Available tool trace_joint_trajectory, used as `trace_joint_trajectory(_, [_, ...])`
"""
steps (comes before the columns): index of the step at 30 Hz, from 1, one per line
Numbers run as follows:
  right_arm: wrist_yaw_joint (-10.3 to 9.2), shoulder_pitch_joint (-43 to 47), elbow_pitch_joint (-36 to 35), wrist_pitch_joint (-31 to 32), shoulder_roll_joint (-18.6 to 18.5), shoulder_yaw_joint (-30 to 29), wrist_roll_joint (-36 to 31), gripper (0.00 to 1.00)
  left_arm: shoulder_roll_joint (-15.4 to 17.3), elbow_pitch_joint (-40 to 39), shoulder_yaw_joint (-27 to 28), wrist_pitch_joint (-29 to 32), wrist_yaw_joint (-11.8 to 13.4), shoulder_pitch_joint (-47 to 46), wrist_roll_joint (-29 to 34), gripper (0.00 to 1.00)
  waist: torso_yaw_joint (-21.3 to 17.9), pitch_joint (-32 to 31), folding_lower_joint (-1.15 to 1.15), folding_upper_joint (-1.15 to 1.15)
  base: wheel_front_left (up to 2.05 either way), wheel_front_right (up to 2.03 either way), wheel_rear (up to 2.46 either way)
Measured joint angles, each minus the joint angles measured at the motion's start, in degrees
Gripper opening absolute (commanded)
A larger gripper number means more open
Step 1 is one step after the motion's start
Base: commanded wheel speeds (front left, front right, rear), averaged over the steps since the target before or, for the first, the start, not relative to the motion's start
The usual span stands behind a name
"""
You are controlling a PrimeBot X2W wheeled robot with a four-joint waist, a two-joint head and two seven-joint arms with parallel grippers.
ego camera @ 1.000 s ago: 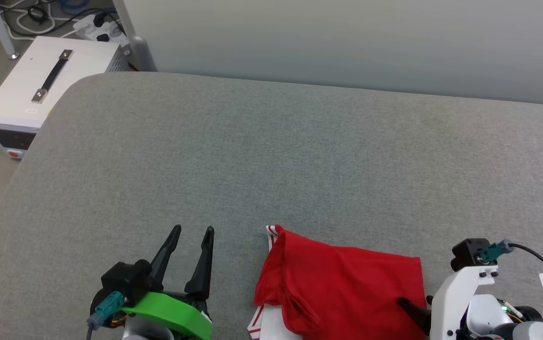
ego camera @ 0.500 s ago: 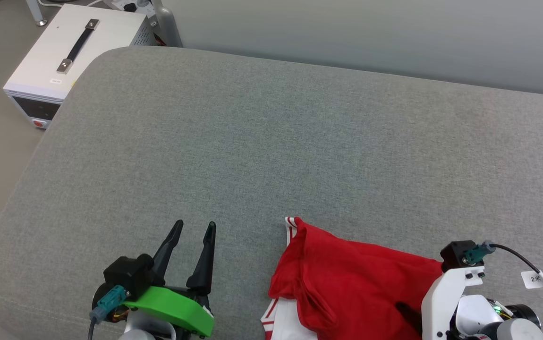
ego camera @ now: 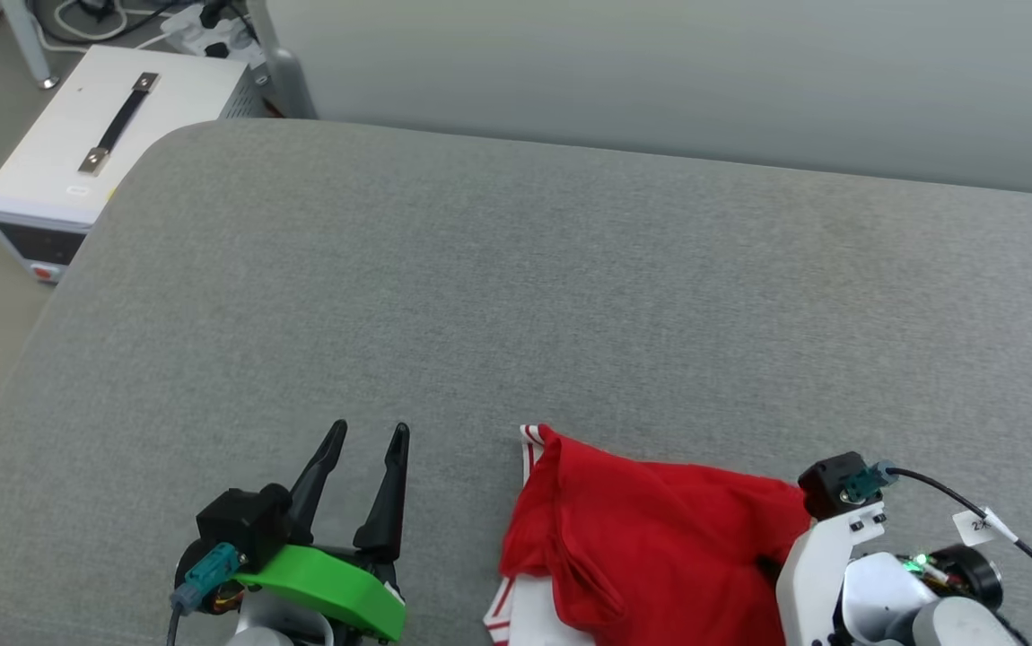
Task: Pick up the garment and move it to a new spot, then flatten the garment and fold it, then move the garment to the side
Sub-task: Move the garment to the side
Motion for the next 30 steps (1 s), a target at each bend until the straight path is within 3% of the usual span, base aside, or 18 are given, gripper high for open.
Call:
trace_joint_trajectory(4, [0.01,-1.2,-3.5,-1.9,-6.7,4.7,-1.3,0.00,-0.1,0.0,-0.3,0.0,0.0,0.2,-0.3,1.00,-1.8,-0.9,0.00,0.00,0.00,0.00,0.00])
trace_joint_trajectory(5, [0.01,-2.0,-5.4,-2.3,-10.7,6.7,-1.6,0.00,-0.1,-0.1,-0.5,0.0,0.0,0.4,-0.3,1.00,-2.8,-1.3,0.00,0.00,0.00,0.00,0.00])
trace_joint_trajectory(9, [0.02,-4.5,-9.5,-2.8,-18.8,10.7,-1.9,0.00,-0.3,-0.6,-1.9,0.0,0.0,1.0,-0.2,1.00,-5.5,-1.8,0.00,0.00,0.00,0.00,0.00])
trace_joint_trajectory(20, [0.02,-10.9,-12.7,-6.3,-39.4,13.2,-0.5,0.00,-1.9,-3.1,-8.7,0.0,0.0,-2.1,0.3,1.00,-12.9,0.5,0.00,0.00,0.00,0.00,0.00])
trace_joint_trajectory(24, [0.02,-15.4,-9.9,-10.3,-43.3,12.5,-0.9,0.00,-1.8,-4.1,-11.0,0.0,0.0,-6.2,1.2,1.00,-14.8,3.7,0.00,0.00,0.00,0.00,0.00])
trace_joint_trajectory(30, [0.03,-21.6,-1.9,-17.1,-45.5,8.9,-1.9,0.00,-0.9,-7.3,-13.1,0.0,0.0,-13.9,2.7,1.00,-17.0,10.6,0.00,0.00,0.00,0.00,0.00])
